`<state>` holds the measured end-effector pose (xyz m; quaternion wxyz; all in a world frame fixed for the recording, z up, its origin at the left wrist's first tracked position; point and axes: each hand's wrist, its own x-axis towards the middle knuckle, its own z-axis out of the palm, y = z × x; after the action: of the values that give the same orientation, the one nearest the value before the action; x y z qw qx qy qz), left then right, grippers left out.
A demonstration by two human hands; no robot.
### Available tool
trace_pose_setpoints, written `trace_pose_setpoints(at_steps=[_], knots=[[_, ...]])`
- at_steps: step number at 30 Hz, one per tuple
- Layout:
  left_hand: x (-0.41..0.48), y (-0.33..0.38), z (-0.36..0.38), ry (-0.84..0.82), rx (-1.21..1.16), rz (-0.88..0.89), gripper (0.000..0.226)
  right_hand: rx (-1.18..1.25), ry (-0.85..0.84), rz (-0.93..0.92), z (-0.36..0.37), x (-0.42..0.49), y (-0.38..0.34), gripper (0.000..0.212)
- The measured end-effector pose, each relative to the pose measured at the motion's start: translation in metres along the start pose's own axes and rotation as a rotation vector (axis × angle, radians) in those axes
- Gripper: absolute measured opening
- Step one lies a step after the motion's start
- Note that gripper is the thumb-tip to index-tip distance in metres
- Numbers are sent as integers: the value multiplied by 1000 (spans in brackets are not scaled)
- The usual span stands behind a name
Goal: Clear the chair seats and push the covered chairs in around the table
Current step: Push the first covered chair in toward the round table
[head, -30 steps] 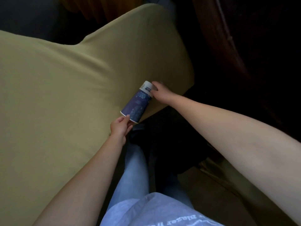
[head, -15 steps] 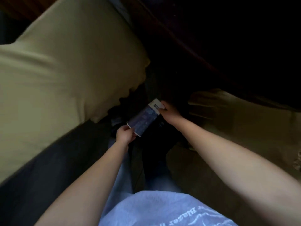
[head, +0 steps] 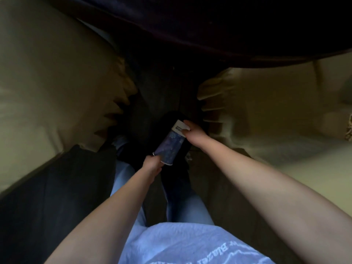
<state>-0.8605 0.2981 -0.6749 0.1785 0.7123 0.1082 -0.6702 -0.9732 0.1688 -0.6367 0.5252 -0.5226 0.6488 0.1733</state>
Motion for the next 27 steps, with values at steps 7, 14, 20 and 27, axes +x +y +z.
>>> trace_pose_setpoints(at_steps=[7, 14, 20, 27], knots=[[-5, -1, 8, 168, 375, 190, 58, 56, 56, -48, -2, -4, 10, 48], [-24, 10, 17, 271, 813, 396, 72, 95, 69, -43, -13, -16, 29, 49], [-62, 30, 31, 338, 1005, 600, 75, 117, 73, -97, -32, -44, 38, 47], [-148, 40, 42, 432, 1146, 900, 74, -117, 93, -338, -66, -103, 29, 57]])
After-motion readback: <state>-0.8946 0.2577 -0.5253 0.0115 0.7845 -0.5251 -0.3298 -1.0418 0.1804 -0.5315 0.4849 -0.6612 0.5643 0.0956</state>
